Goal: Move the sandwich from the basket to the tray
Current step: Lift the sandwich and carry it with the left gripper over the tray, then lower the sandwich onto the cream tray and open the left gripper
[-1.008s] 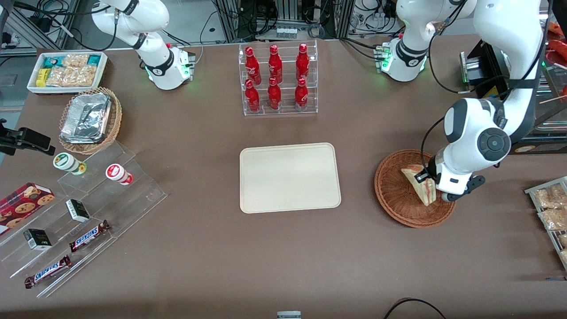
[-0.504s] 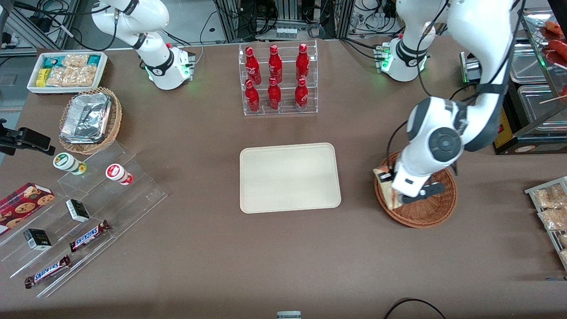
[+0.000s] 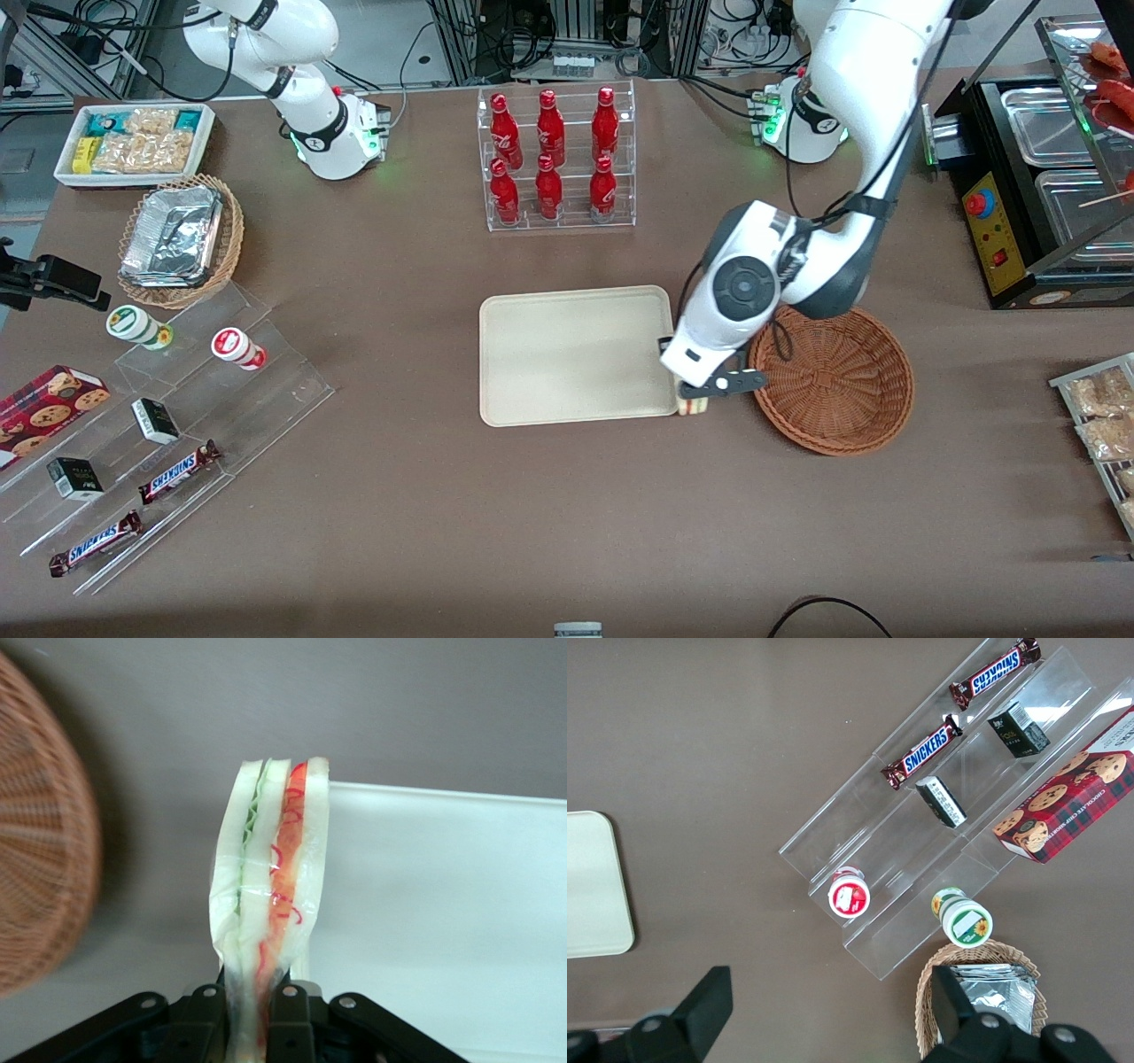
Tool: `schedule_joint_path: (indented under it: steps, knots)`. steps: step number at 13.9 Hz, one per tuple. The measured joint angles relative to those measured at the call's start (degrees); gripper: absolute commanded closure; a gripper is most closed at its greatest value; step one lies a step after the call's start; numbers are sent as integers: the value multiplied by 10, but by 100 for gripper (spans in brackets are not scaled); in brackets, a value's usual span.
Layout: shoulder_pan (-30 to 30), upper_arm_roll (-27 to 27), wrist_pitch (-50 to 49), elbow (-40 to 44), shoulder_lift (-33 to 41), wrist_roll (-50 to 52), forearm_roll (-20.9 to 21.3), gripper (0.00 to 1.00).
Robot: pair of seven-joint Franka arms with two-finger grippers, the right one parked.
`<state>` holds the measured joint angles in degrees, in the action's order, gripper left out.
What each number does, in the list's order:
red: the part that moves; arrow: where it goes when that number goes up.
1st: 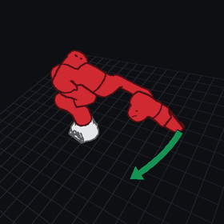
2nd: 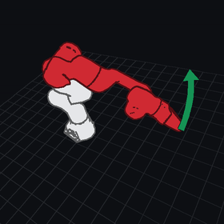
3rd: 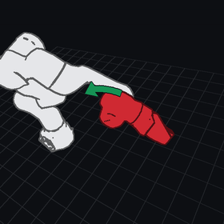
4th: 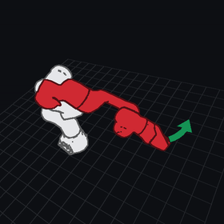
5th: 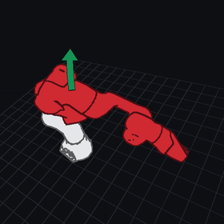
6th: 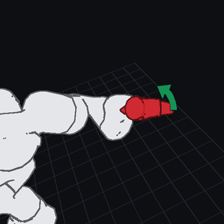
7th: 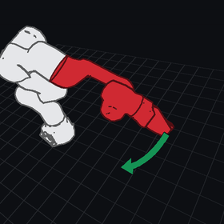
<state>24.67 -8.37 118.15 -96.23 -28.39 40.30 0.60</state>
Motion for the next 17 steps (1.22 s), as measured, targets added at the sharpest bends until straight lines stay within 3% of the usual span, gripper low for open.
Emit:
schedule_joint_path:
  steps: [8, 16, 17]
  knots:
    - [97, -1, -9, 113, -104, 123, -11, 100]
    - [135, -1, -9, 172, -165, 164, -13, 98]
    - [136, -1, -9, 173, -167, 167, -13, 54]
